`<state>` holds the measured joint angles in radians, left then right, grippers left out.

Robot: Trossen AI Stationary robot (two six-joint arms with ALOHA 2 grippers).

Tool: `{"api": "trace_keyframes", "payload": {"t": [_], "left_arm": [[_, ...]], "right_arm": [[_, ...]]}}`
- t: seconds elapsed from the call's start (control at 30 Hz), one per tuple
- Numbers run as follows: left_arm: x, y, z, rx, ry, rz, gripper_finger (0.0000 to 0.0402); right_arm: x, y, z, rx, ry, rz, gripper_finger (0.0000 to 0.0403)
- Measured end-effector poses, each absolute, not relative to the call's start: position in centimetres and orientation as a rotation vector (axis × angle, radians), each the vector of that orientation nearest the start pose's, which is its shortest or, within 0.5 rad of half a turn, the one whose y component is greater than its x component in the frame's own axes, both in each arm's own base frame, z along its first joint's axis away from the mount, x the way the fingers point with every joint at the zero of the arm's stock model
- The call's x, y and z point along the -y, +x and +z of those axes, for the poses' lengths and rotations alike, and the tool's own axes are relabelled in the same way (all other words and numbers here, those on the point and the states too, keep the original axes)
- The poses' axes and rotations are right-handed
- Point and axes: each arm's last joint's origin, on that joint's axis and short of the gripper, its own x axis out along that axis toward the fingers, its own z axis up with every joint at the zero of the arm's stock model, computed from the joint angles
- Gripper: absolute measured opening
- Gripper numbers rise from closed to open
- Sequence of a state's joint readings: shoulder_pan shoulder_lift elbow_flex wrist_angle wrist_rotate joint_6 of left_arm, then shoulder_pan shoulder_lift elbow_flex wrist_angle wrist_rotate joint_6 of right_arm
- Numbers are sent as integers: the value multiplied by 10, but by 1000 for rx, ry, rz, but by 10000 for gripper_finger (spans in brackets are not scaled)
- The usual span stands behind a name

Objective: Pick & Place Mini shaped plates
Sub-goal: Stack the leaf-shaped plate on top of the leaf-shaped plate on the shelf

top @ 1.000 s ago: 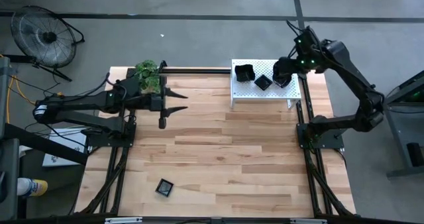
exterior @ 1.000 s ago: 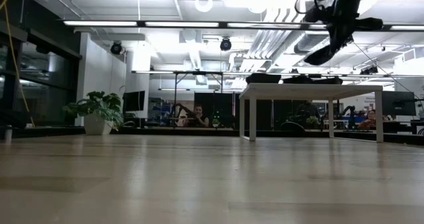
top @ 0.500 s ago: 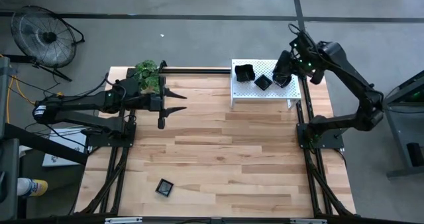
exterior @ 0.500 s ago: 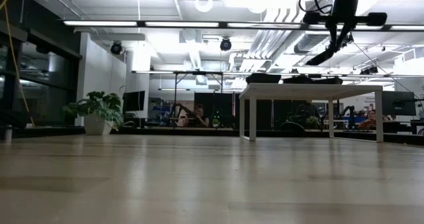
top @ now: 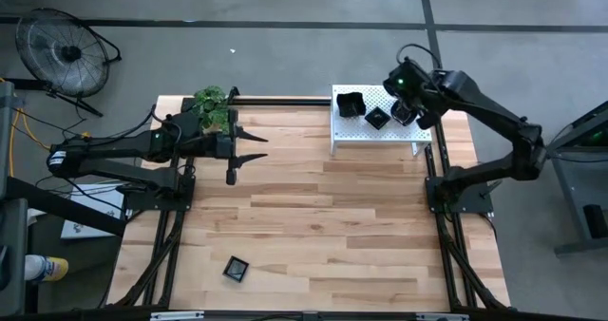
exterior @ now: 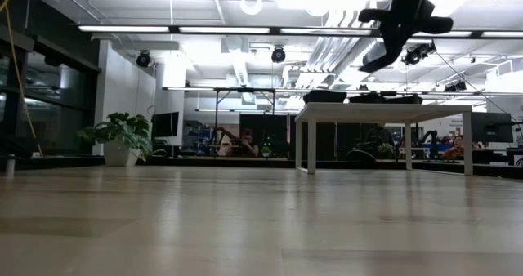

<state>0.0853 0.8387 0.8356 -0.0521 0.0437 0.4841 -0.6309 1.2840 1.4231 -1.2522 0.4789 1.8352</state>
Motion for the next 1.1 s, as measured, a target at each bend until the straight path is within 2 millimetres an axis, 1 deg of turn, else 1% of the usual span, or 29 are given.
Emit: {"api": "trace_keyframes", "payload": {"t": [0.1, 0.23, 0.3, 0.4, 0.47, 0.57, 0.73, 0.83, 0.93, 1.0, 1.1], "left_arm": [[-15, 185, 354, -63, 452, 28, 152], [-14, 185, 354, -63, 419, 28, 152], [-14, 185, 354, -62, 398, 27, 152], [-14, 185, 354, -61, 364, 21, 152], [-14, 185, 354, -61, 346, 14, 152], [-14, 185, 353, -61, 318, 13, 152], [-14, 185, 354, -61, 304, 14, 152], [-14, 185, 354, -61, 304, 14, 152], [-14, 185, 354, -62, 298, 24, 152], [-15, 185, 354, -65, 283, 48, 152], [-16, 187, 354, -56, 277, 68, 152]], "right_arm": [[143, 175, 360, 105, 1528, -1755, 0], [146, 181, 337, 159, 1593, -1741, 0], [149, 184, 325, 210, 1617, -1707, 0], [154, 190, 313, 318, 1621, -1637, 0], [157, 193, 312, 399, 1592, -1582, 0], [161, 195, 318, 502, 1528, -1538, 0], [166, 194, 321, 574, 1488, -1536, 0], [166, 191, 319, 533, 1458, -1568, 0], [160, 184, 317, 391, 1393, -1620, 0], [151, 179, 321, 322, 1342, -1622, 0], [137, 173, 333, 219, 1190, -1563, 0]]}}
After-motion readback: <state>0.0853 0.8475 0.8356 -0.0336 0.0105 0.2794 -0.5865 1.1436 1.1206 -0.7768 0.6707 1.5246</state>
